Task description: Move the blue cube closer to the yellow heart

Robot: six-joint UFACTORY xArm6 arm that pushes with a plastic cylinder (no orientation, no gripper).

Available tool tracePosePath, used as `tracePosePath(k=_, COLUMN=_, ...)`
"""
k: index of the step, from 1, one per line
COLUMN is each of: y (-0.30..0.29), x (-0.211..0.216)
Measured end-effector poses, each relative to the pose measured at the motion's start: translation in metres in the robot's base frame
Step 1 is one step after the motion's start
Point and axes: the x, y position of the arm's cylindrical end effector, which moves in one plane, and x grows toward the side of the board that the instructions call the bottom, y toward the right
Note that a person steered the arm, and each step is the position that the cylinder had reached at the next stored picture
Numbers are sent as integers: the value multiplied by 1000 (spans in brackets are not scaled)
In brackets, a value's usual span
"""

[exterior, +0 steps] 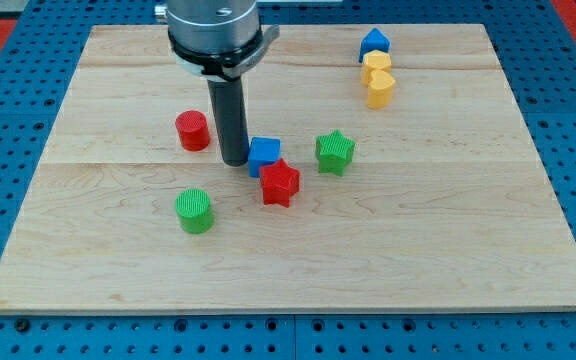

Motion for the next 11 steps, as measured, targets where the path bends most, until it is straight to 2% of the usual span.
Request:
tracePosePath(k=1, y=0, x=43)
tracePosePath(k=2, y=7, x=52)
tracePosePath(k=4, y=19, x=-23)
tracePosePath(k=5, y=31, x=-42)
tracePosePath(k=7, y=77, x=-47)
tracePosePath(k=9, y=67, x=-83)
tracePosePath(k=11, y=111, x=-87)
